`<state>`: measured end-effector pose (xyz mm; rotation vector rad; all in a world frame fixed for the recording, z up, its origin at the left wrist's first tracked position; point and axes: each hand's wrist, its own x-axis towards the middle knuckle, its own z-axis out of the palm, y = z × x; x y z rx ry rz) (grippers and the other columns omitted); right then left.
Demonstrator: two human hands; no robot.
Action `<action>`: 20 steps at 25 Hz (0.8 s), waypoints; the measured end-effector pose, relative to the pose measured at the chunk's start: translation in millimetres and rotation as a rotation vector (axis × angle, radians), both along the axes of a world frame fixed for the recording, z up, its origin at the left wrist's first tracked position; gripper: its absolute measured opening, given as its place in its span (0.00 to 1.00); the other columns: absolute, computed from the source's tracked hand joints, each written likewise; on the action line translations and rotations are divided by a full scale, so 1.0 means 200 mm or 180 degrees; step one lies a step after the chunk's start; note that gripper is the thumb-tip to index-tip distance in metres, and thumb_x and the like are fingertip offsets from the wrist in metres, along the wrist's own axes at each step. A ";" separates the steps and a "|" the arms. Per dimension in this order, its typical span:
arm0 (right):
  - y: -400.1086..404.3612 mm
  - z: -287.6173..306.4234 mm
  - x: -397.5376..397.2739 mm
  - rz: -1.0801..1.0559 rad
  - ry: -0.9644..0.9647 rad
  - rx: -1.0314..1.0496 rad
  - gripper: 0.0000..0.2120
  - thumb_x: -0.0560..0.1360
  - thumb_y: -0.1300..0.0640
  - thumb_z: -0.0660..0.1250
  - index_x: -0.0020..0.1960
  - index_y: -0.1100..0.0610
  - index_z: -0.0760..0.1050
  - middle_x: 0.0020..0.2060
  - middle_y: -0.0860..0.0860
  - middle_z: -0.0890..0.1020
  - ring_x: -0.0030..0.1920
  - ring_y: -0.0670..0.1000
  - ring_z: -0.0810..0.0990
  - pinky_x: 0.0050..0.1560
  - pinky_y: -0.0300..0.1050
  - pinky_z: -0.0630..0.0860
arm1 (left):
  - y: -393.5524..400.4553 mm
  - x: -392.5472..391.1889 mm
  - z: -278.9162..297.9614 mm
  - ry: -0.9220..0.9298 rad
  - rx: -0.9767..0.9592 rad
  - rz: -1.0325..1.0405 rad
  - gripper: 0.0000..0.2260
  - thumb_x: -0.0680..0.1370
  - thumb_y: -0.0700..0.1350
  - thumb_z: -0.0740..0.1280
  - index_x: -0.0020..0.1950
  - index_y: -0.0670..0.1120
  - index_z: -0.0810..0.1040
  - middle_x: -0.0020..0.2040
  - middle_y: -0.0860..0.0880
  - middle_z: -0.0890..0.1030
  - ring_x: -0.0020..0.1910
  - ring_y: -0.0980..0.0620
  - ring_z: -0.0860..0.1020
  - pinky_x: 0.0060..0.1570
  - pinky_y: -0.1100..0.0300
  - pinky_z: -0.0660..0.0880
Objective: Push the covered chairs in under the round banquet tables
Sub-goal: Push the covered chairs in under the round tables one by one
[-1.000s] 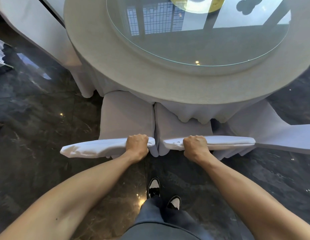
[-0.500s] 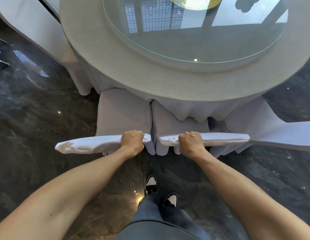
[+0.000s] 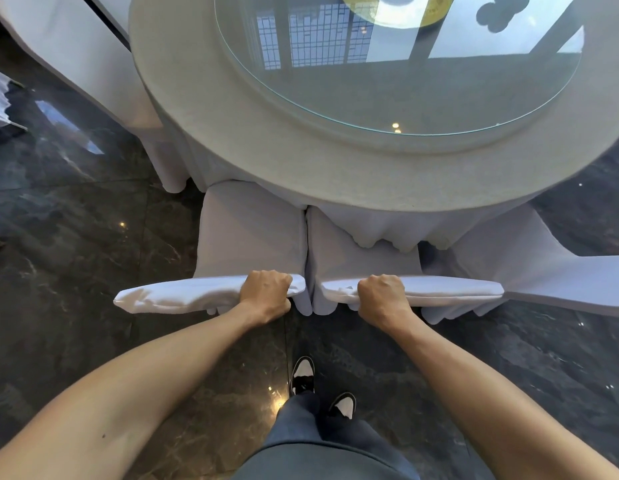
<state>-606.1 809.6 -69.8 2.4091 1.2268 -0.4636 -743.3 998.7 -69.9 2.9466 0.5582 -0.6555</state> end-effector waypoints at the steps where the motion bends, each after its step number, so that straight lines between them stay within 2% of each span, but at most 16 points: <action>1: -0.01 0.01 0.01 0.0056 0.0047 0.0027 0.06 0.70 0.57 0.66 0.45 0.55 0.81 0.38 0.52 0.83 0.38 0.55 0.81 0.37 0.44 0.72 | -0.01 0.02 0.00 0.0090 -0.0010 -0.0010 0.07 0.70 0.45 0.65 0.46 0.47 0.79 0.44 0.45 0.84 0.43 0.43 0.81 0.40 0.56 0.73; 3: -0.03 0.02 0.04 0.0181 0.0170 0.0061 0.06 0.71 0.56 0.65 0.46 0.54 0.79 0.40 0.52 0.83 0.40 0.55 0.81 0.38 0.44 0.68 | -0.05 0.07 0.00 0.0196 -0.0155 0.0038 0.10 0.70 0.50 0.65 0.48 0.47 0.78 0.47 0.45 0.84 0.46 0.43 0.81 0.41 0.56 0.71; 5: -0.07 0.04 0.08 0.0233 0.0385 0.0138 0.07 0.70 0.56 0.65 0.48 0.52 0.78 0.42 0.51 0.83 0.41 0.55 0.81 0.38 0.46 0.68 | -0.11 0.14 0.00 0.0229 -0.0398 -0.0068 0.19 0.71 0.55 0.64 0.59 0.48 0.76 0.54 0.45 0.83 0.51 0.43 0.81 0.46 0.53 0.73; 7: -0.13 0.07 0.13 0.0160 0.0639 0.0334 0.07 0.69 0.54 0.65 0.47 0.50 0.76 0.42 0.50 0.83 0.42 0.55 0.81 0.39 0.47 0.69 | -0.20 0.22 0.02 0.0277 -0.0820 -0.0196 0.31 0.73 0.57 0.65 0.74 0.49 0.66 0.60 0.45 0.81 0.56 0.43 0.79 0.51 0.51 0.74; 9: -0.21 0.11 0.19 0.0002 0.0885 0.0523 0.06 0.69 0.49 0.65 0.45 0.48 0.74 0.42 0.49 0.83 0.42 0.55 0.80 0.38 0.48 0.69 | -0.32 0.31 0.07 0.0146 -0.1375 -0.0229 0.35 0.74 0.55 0.67 0.78 0.49 0.61 0.66 0.45 0.77 0.61 0.43 0.77 0.57 0.51 0.75; 12: -0.39 0.15 0.30 -0.0383 0.1076 0.0582 0.10 0.67 0.44 0.66 0.43 0.49 0.75 0.41 0.47 0.82 0.42 0.53 0.79 0.40 0.49 0.72 | -0.51 0.47 0.12 -0.0075 -0.1606 -0.0599 0.29 0.74 0.53 0.67 0.74 0.48 0.68 0.66 0.46 0.77 0.61 0.45 0.76 0.60 0.50 0.74; 15: -0.61 0.14 0.45 -0.0545 0.0941 0.0528 0.09 0.69 0.47 0.67 0.47 0.48 0.76 0.45 0.47 0.82 0.46 0.52 0.80 0.46 0.49 0.76 | -0.69 0.62 0.13 -0.0118 -0.1688 -0.0769 0.24 0.73 0.52 0.68 0.67 0.47 0.73 0.61 0.47 0.79 0.57 0.45 0.77 0.56 0.47 0.76; 18: -0.87 0.16 0.68 -0.0577 0.0694 0.0518 0.11 0.71 0.48 0.66 0.52 0.49 0.77 0.48 0.48 0.82 0.50 0.52 0.80 0.47 0.45 0.71 | -0.88 0.78 0.13 -0.0143 -0.1723 -0.0787 0.20 0.71 0.51 0.69 0.62 0.48 0.75 0.56 0.48 0.79 0.53 0.47 0.77 0.53 0.47 0.76; 20: -1.05 0.16 0.85 -0.0662 0.0646 0.0527 0.15 0.72 0.47 0.67 0.57 0.49 0.77 0.51 0.48 0.81 0.53 0.52 0.79 0.52 0.46 0.71 | -1.02 0.88 0.12 -0.0134 -0.1695 -0.0698 0.19 0.71 0.50 0.69 0.61 0.48 0.75 0.55 0.49 0.79 0.52 0.47 0.78 0.52 0.48 0.77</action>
